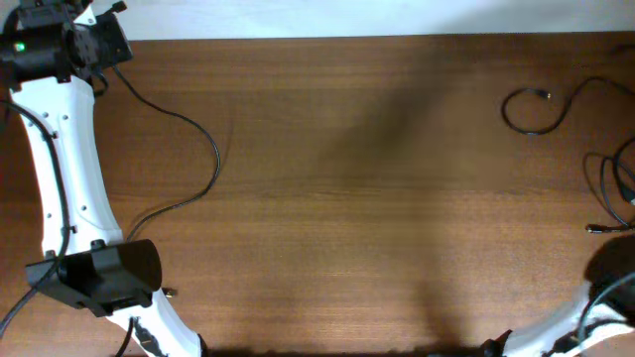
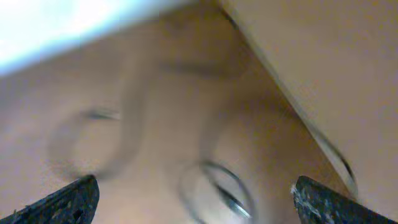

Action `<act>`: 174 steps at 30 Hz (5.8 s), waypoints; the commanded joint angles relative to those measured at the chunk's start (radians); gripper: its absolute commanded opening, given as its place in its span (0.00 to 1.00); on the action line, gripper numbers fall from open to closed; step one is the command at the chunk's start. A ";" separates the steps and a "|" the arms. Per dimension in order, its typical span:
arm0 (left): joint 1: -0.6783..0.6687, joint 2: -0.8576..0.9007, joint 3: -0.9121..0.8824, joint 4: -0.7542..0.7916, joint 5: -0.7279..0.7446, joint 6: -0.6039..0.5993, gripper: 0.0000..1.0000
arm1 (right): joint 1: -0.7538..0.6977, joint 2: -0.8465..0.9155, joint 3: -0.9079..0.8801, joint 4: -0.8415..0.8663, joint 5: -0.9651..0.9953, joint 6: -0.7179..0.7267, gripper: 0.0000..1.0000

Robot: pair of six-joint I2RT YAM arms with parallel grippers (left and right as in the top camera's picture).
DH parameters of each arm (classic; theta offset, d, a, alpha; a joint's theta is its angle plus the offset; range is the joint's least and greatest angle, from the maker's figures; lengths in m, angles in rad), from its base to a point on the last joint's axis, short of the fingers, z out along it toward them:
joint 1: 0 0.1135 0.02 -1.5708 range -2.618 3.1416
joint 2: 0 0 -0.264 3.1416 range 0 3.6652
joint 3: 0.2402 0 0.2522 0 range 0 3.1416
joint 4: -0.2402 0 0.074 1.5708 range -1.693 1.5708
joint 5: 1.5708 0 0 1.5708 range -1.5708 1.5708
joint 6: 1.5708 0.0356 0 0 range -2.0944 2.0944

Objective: Untangle cables

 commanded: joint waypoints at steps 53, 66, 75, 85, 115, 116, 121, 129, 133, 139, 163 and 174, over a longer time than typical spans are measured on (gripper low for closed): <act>-0.369 0.037 0.222 0.268 -0.065 0.093 0.99 | 1.030 -0.074 -1.026 0.161 -0.423 -0.662 0.99; -0.367 0.037 0.222 0.267 -0.065 0.112 0.99 | 1.030 0.006 -0.932 0.239 -0.449 -0.515 1.00; -0.367 0.037 0.222 0.246 -0.084 0.156 0.99 | 1.030 0.054 -0.750 0.327 -0.407 -0.851 0.99; -0.367 0.037 0.222 0.240 -0.083 0.185 0.99 | 1.022 0.219 -0.751 0.471 -0.271 -0.929 0.99; -0.367 0.037 0.222 0.217 -0.106 0.195 0.99 | 0.831 0.056 -0.332 0.196 -0.422 -0.440 0.98; -0.367 0.037 0.222 0.212 -0.106 0.195 0.99 | 0.843 0.129 -0.339 0.195 -0.420 -0.440 0.98; -0.367 0.037 0.222 0.211 -0.106 0.195 0.99 | 0.889 0.331 -0.339 0.185 -0.377 -0.439 1.00; -0.360 0.037 0.222 0.212 -0.136 0.200 0.99 | 0.991 0.367 -0.341 -0.036 -0.163 -0.724 0.94; -0.355 0.037 0.222 0.208 -0.158 0.222 0.99 | 0.988 0.367 -0.341 -0.028 -0.050 -0.862 0.94; -0.355 0.037 0.222 0.201 -0.158 0.225 0.99 | 0.989 0.425 -0.423 0.108 -0.101 -0.866 0.64; -0.355 0.040 0.222 0.165 -0.165 0.220 0.99 | 0.272 -0.175 -0.278 -0.006 0.346 0.330 0.04; -0.352 0.060 0.222 0.158 -0.169 0.221 0.99 | 0.085 -0.147 -0.397 0.023 0.510 0.983 0.04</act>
